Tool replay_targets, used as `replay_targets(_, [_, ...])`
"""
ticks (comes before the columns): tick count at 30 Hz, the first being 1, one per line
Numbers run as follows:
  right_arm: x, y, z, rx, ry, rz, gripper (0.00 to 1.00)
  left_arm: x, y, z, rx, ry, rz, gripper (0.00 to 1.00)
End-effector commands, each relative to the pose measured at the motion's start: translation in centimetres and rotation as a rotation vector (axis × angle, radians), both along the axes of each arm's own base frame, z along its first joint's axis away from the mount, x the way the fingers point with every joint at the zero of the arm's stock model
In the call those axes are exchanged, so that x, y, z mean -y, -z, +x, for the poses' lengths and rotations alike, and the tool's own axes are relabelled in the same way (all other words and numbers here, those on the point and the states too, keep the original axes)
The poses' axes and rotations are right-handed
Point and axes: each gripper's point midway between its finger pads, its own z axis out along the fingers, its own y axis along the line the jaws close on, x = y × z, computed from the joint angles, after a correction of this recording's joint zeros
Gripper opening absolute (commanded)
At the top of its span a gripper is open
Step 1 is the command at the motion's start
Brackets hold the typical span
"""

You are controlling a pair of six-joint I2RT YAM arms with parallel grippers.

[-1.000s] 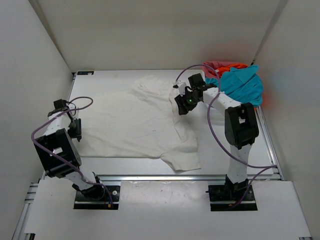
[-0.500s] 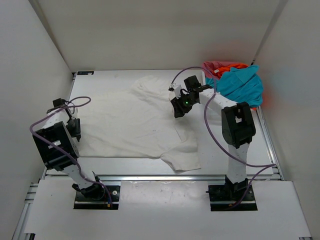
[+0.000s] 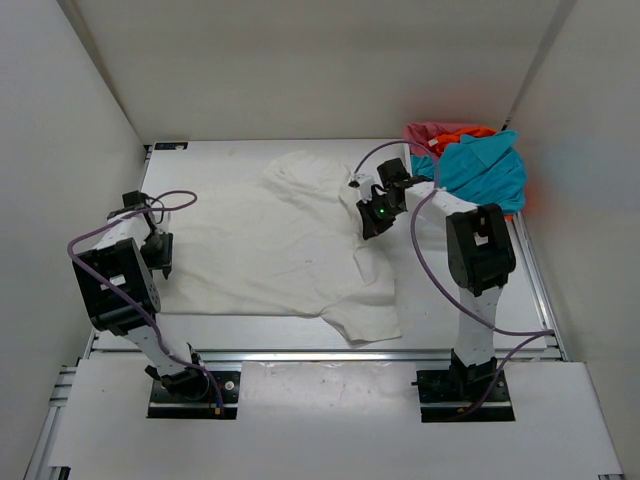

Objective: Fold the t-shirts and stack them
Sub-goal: Flatten out the tshirt

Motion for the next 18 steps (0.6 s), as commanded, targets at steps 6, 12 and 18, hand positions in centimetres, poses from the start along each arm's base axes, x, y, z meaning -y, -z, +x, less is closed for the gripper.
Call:
replay_targets(6, [5.3, -2.8, -0.9, 0.040, 0.219, -0.061, 0.00, -1.6, -0.7, 0.4, 0.024, -0.043, 0.022, 0.51])
replay_targets(12, [8.9, -1.5, 0.3, 0.119, 0.345, -0.268, 0.00, -1.8, -1.1, -0.5, 0.020, -0.044, 0.040, 0.51])
replay_targets(18, [11.6, -1.1, -1.3, 0.111, 0.366, -0.403, 0.03, -1.8, -1.8, -0.6, 0.033, -0.040, 0.045, 0.51])
